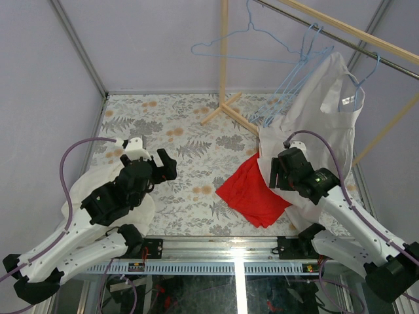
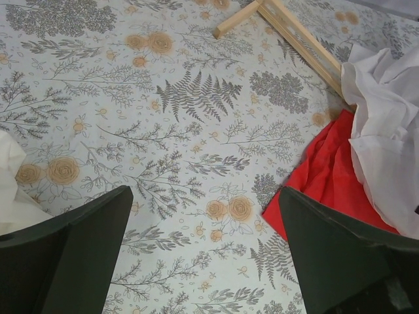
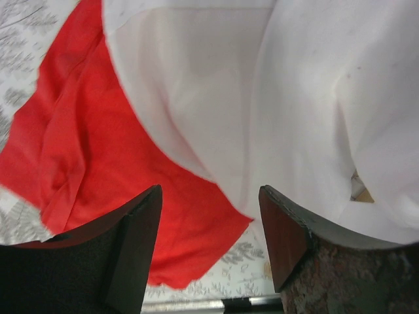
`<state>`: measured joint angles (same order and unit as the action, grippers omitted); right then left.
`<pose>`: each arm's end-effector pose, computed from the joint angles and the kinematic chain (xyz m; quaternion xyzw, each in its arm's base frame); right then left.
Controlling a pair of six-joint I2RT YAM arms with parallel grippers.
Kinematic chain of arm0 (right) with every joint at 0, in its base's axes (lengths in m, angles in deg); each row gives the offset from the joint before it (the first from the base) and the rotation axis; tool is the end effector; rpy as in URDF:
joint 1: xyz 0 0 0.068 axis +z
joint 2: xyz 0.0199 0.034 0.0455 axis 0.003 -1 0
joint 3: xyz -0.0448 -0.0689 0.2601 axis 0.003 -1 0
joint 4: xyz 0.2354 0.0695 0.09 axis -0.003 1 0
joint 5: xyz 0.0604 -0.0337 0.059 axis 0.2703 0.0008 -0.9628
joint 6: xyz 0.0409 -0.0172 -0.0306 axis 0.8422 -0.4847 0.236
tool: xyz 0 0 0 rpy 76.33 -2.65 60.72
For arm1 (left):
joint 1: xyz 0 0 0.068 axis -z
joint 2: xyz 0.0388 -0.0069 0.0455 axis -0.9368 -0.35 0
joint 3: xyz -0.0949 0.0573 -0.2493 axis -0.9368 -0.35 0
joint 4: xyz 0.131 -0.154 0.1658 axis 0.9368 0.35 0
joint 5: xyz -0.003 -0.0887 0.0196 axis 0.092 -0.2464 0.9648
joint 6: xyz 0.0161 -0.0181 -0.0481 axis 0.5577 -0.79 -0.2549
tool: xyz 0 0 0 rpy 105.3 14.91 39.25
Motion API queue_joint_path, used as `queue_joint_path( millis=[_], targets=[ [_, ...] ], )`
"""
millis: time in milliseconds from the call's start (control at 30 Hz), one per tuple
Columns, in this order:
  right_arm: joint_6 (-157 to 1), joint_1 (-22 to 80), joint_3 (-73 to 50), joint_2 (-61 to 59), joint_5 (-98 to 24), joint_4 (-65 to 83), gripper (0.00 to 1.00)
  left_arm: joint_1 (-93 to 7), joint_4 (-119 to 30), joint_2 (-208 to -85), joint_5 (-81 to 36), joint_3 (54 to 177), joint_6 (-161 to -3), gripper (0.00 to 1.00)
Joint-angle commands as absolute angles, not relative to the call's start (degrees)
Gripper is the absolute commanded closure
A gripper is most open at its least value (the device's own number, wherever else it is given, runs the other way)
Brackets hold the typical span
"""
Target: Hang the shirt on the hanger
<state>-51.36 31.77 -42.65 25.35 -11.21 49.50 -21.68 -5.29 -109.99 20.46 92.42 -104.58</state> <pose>0.1648 0.0899 0.2612 0.0652 0.9306 0.0542 0.3561 0.1079 -0.0889 0.3334 -0.0541 0.8289 -0.1309 0.5412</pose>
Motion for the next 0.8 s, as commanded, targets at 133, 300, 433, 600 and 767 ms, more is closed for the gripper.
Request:
queue_joint_path(
  millis=[133, 300, 433, 600, 767],
  targets=[
    [-46.8, 30.5, -43.8, 14.6, 2.5, 40.0, 0.33, -22.1, -8.3, -109.4, 19.3, 93.0, -104.7, 0.07],
    [-50.1, 24.0, -46.2, 11.6, -1.5, 36.3, 0.42, -22.0, -8.9, -109.6, 18.7, 92.9, -104.2, 0.07],
    [-52.0, 20.7, -47.0, 11.1, -6.9, 33.4, 0.76, -22.0, -9.3, -110.0, 18.0, 92.9, -104.0, 0.07],
    [-54.2, 20.6, -44.2, 11.4, -16.1, 25.7, 0.99, -22.0, -9.9, -110.2, 17.6, 92.7, -104.1, 0.07],
    [-53.7, 17.6, -39.4, 11.5, -23.3, 16.0, 1.0, -22.0, -9.4, -109.6, 17.5, 93.1, -104.2, 0.07]
  ],
)
